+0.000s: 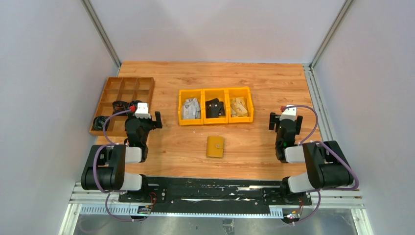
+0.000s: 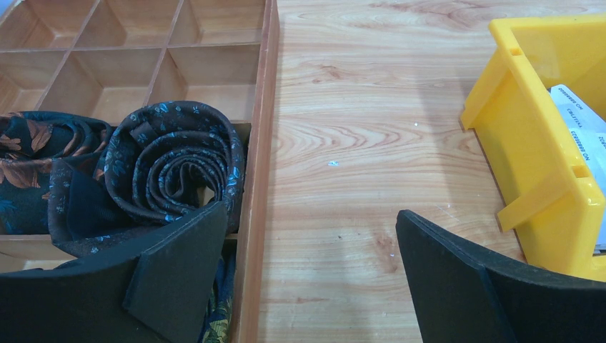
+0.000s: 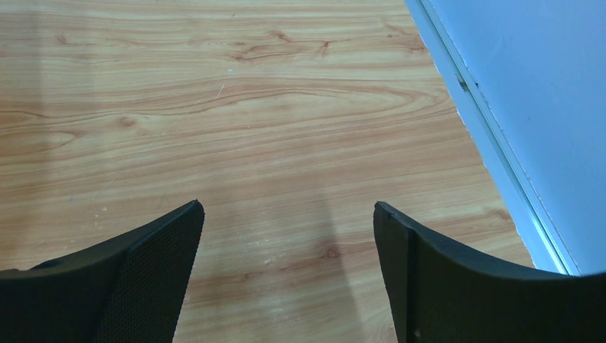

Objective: Take the credit cards out of the card holder
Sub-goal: Pick up the card holder from the center of the board.

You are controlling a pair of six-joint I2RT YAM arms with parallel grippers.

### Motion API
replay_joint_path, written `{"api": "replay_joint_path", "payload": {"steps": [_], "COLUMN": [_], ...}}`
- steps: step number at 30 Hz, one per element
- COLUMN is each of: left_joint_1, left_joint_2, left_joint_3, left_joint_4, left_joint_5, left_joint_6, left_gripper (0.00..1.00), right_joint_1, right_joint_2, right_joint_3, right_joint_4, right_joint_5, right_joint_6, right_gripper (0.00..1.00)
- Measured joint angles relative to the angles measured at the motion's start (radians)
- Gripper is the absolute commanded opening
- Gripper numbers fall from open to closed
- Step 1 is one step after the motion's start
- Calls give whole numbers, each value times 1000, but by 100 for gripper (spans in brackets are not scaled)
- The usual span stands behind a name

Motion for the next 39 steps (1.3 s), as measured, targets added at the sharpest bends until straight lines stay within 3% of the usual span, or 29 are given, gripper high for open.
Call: {"api": "replay_joint_path", "payload": {"steps": [14, 17, 19, 22, 27, 34, 39], "left_joint_1": [0, 0, 0, 0, 0, 0, 1], "left_joint_2": [-33, -134, -193, -267, -372, -423, -440], "left_joint_3": [7, 92, 198, 324, 510, 737, 822], "left_joint_4": [-48, -261, -411, -598, -958, -1365, -1575], "left_joint_5": [7, 16, 20, 31, 96, 134, 114], "left_joint_6": [3, 24, 48, 71, 77, 76, 80], "left_gripper": [100, 100, 100, 100, 100, 100, 100], "right_joint_1": [13, 79, 118, 122, 122, 192, 480], "right_joint_2": [-13, -122, -252, -393, -522, -469, -327], "right_joint_3": [-16, -13, 56, 214, 331, 390, 502], "right_joint_4": [36, -49, -217, -484, -725, -1040, -1226], "right_joint_5": [20, 114, 143, 128, 39, -182, -172], "right_joint_6": [-19, -40, -9, 86, 290, 513, 619], "right_gripper": [92, 92, 92, 92, 92, 92, 91]}}
